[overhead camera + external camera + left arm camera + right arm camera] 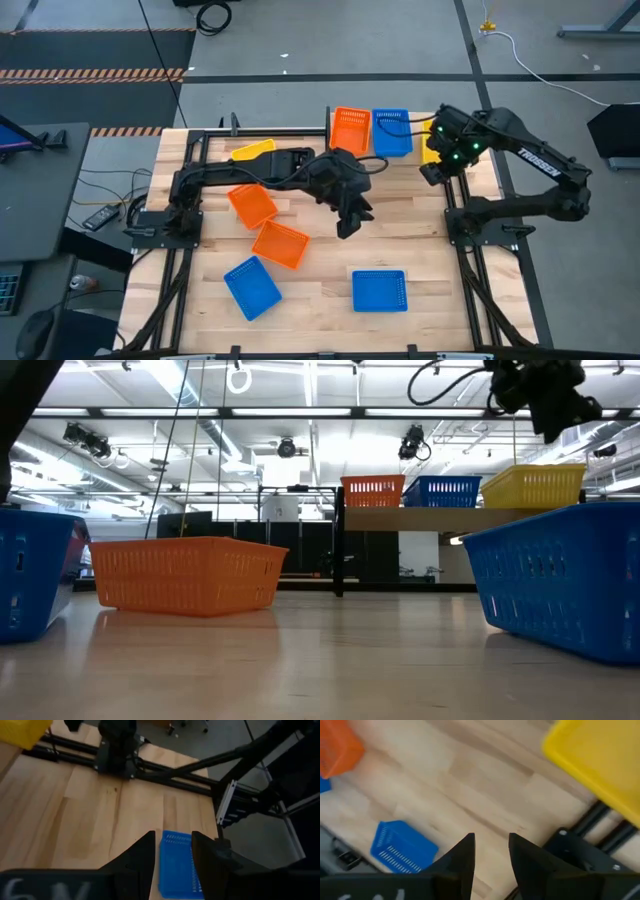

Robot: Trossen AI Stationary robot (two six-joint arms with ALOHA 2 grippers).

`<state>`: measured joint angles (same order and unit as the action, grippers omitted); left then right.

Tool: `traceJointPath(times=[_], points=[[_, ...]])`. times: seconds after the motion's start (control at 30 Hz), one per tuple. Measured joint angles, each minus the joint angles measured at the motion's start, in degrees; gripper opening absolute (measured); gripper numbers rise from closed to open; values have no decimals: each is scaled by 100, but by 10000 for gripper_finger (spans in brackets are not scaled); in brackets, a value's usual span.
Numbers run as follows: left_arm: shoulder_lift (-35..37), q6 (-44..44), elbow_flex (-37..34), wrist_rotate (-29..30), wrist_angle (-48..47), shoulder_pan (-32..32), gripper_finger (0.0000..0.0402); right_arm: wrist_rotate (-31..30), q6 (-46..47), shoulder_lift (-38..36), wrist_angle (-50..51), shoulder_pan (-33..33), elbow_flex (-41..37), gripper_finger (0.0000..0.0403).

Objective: Stack baskets on shelf by color
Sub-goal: Stack the bottom yellow basket on top of the yellow basket on the shelf

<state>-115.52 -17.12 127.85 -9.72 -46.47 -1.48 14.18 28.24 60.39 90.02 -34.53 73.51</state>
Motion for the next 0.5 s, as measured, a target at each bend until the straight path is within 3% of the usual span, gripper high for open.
traceJointPath(times=[0.5], points=[[84, -15, 2, 0, -10, -9, 133, -1790, 567, -137, 0, -546, -524, 110]])
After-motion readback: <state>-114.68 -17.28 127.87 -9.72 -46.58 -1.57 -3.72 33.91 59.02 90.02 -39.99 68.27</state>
